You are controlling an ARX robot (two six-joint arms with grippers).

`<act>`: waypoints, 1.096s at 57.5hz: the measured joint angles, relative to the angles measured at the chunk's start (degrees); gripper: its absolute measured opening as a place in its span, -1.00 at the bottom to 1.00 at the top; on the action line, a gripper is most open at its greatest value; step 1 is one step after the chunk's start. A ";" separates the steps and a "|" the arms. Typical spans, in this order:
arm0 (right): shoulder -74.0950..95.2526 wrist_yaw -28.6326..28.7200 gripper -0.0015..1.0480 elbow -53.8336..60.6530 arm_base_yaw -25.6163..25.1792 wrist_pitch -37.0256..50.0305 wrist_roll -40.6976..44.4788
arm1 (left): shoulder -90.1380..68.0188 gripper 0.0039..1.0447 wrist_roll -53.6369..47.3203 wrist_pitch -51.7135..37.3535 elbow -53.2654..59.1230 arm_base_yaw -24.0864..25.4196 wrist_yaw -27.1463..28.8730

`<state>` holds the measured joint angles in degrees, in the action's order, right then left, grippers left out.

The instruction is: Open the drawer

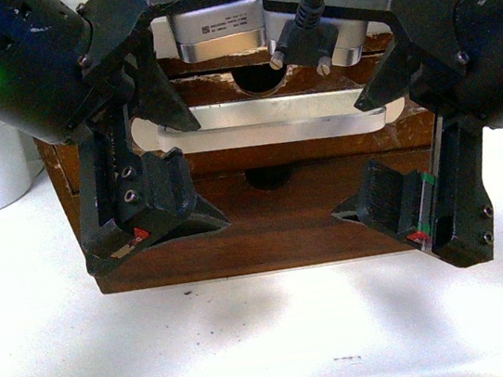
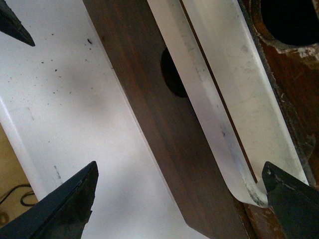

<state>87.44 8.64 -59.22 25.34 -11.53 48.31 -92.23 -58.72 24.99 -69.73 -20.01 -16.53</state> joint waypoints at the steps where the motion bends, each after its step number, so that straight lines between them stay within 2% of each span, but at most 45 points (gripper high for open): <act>1: 0.04 0.00 0.83 -0.04 0.00 0.00 0.00 | 0.00 0.88 -0.04 0.00 0.04 0.09 -0.04; 28: 1.31 3.32 0.83 -2.19 0.04 -4.70 1.57 | 0.87 0.88 -3.19 2.36 0.39 1.55 -1.22; 63: -1.66 6.97 0.83 -2.10 -0.20 -11.65 6.21 | 2.78 0.89 -7.45 8.07 0.74 -0.35 -1.03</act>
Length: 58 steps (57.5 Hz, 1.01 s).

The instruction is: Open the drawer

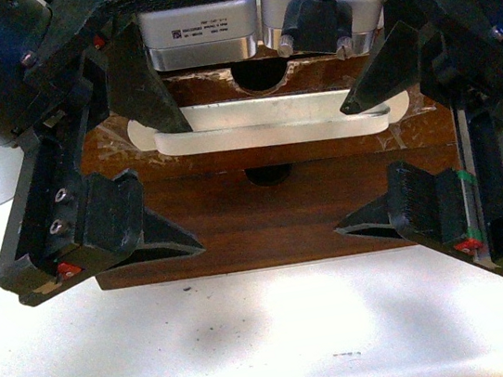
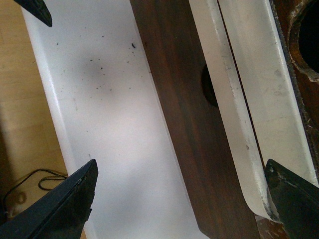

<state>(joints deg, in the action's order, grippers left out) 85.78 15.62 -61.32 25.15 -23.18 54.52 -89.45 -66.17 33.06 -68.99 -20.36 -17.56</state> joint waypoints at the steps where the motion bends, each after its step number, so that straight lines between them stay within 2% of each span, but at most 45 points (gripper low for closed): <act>1: -0.13 0.13 0.83 0.04 0.00 -0.20 0.26 | 0.07 0.89 -0.04 0.13 0.02 -0.04 0.00; 25: -0.92 0.04 0.83 0.35 0.15 -2.05 2.54 | 0.87 0.89 -2.34 2.54 0.33 -0.42 0.02; 33: 0.85 -0.37 0.83 0.98 0.28 1.79 0.59 | 0.98 0.89 -2.54 2.47 0.52 -0.44 0.04; 58: -0.11 0.96 0.83 0.39 0.70 -4.39 2.75 | 2.10 0.89 -5.29 7.10 1.36 -1.09 0.28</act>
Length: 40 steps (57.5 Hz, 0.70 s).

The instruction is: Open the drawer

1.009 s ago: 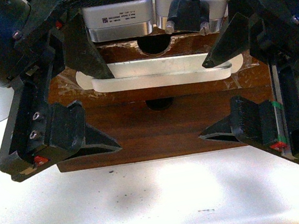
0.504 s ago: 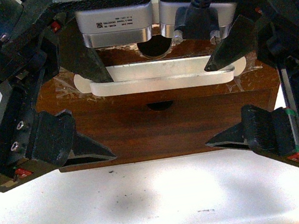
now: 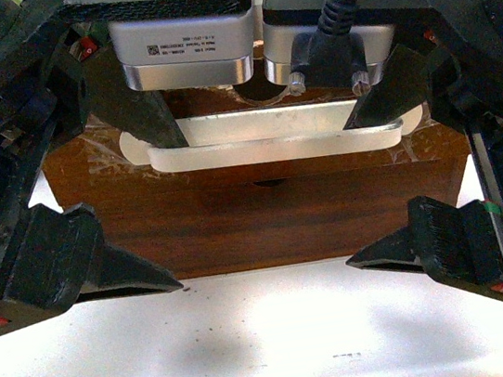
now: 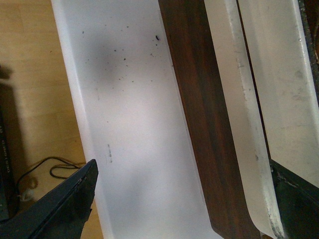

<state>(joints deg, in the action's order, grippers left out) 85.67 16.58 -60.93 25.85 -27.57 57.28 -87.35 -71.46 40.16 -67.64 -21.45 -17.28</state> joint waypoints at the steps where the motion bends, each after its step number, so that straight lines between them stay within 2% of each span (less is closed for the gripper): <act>1: -0.17 -0.02 0.83 0.09 0.11 -0.24 0.11 | 0.15 0.89 -0.28 0.15 0.09 -0.09 0.17; 20: -4.42 -1.14 0.83 2.99 2.51 -4.26 3.37 | 5.05 0.89 -3.78 3.30 4.11 -2.27 1.86; 40: -7.17 -0.52 0.83 5.79 3.48 -4.00 3.54 | 9.03 0.89 -4.98 2.97 8.00 -2.93 1.79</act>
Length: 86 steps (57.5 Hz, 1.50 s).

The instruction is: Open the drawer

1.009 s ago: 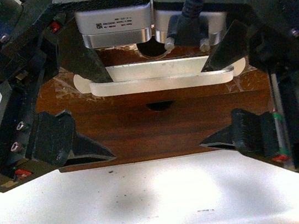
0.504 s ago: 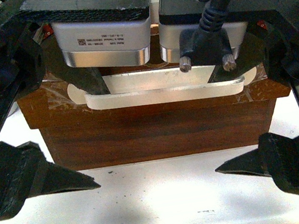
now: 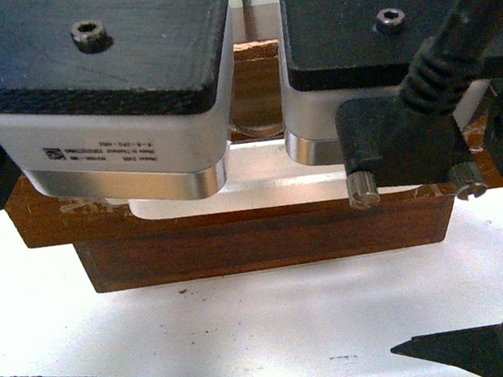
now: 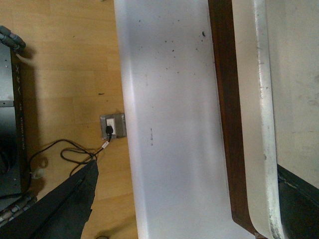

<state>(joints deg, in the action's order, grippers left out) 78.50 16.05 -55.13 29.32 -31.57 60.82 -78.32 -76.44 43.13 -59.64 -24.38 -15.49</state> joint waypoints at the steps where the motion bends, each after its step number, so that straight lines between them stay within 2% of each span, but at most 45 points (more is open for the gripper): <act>1: -0.17 0.09 0.83 0.22 0.00 0.26 -0.09 | 0.26 0.89 0.13 -0.79 0.42 -0.02 -0.11; 11: -2.10 0.96 0.83 2.80 -0.42 5.18 -2.86 | 3.43 0.89 4.72 -11.02 4.83 0.00 -2.32; 17: -3.80 2.78 0.83 5.31 -1.14 9.51 -5.77 | 6.88 0.88 10.47 -19.63 8.87 -0.17 -6.38; 27: -8.17 6.62 0.83 8.61 -2.54 14.51 -9.57 | 10.51 0.88 16.28 -29.38 12.26 1.11 -6.71; 36: -12.37 8.09 0.83 10.99 -4.98 19.69 -12.17 | 13.77 0.88 23.08 -38.32 15.43 4.37 -6.95; 45: -17.68 9.42 0.83 15.23 -9.68 26.93 -15.50 | 18.23 0.88 30.75 -46.05 19.50 8.59 -6.91; 54: -24.65 11.69 0.83 21.29 -14.62 33.07 -20.76 | 24.24 0.88 40.68 -53.44 25.90 13.09 -3.30; 64: -35.15 14.53 0.83 30.42 -20.39 36.24 -28.44 | 33.35 0.88 48.19 -53.96 35.32 16.17 2.34; 68: -42.10 15.80 0.83 35.93 -24.06 35.80 -32.48 | 38.34 0.88 53.66 -52.19 39.41 20.35 6.60; 80: -55.76 19.58 0.83 43.95 -34.36 31.98 -39.43 | 51.25 0.88 64.87 -44.50 45.68 30.45 5.86; 86: -61.70 21.53 0.83 46.16 -39.26 27.91 -42.27 | 58.25 0.88 69.55 -39.45 47.93 33.40 5.75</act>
<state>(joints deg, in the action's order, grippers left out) 16.80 37.58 -8.97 -9.93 -3.66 18.55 -20.08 -6.90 3.68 -11.70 9.02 -9.74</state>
